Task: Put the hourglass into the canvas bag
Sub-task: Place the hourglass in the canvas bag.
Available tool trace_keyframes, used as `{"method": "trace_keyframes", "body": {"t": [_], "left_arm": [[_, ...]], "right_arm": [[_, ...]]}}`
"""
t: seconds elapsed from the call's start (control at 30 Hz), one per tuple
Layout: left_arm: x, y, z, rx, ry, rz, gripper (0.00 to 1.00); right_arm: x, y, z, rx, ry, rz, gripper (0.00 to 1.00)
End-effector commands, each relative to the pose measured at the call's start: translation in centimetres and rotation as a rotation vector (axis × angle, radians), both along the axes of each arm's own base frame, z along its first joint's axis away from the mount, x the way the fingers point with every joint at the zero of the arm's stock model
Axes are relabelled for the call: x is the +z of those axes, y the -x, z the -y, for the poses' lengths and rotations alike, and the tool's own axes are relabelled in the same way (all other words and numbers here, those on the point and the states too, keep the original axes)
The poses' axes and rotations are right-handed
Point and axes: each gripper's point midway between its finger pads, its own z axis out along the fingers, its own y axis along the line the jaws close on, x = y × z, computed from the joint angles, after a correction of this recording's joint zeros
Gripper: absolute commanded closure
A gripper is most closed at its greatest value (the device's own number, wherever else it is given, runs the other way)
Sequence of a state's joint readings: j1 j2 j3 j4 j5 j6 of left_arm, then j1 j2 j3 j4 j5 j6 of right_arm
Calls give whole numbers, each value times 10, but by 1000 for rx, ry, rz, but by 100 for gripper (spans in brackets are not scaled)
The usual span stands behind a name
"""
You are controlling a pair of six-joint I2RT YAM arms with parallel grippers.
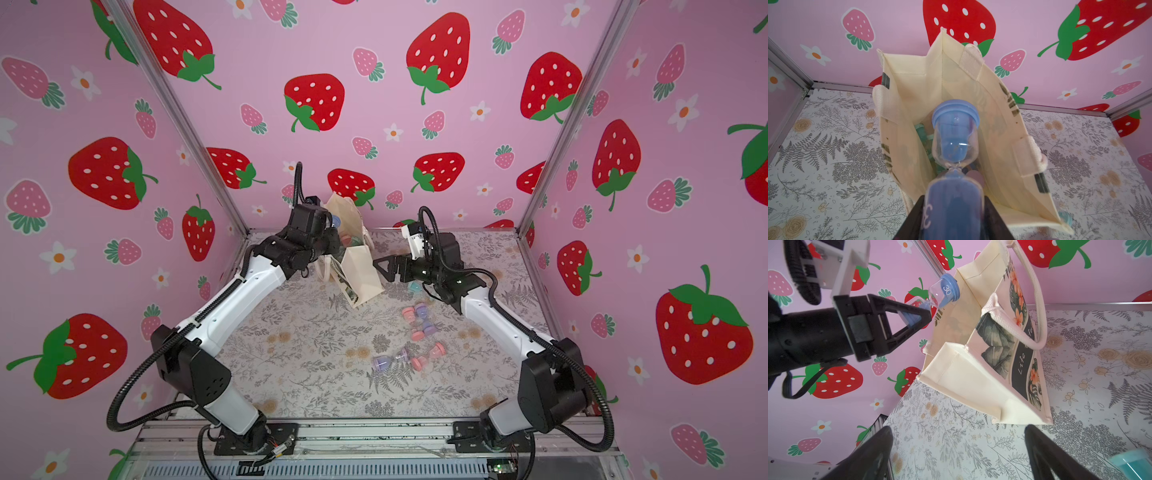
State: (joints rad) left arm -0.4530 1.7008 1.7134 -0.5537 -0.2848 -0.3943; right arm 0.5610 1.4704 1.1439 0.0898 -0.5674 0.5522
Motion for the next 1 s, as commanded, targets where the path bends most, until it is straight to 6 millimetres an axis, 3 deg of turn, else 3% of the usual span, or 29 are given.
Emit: {"method": "trace_keyframes", "body": {"t": [0.0,0.17,0.33,0.67,0.97], "left_arm": [[18,-23,5,-21,41,38,71],[-5,-50,9,-29,3,-24,72],[-41,-67,15,-49,-36,-124,72],[-92,-72,20,-67,-93,-248,68],[-108,-67,25,-84,-103,-287,58]], "right_arm": [[17,-3,-5,14,-21,53,1],[13,-7,-7,11,-13,47,1],[8,-10,-7,3,3,46,1],[-3,-14,-5,-15,26,37,1],[-4,-13,-4,-23,31,41,1]]}}
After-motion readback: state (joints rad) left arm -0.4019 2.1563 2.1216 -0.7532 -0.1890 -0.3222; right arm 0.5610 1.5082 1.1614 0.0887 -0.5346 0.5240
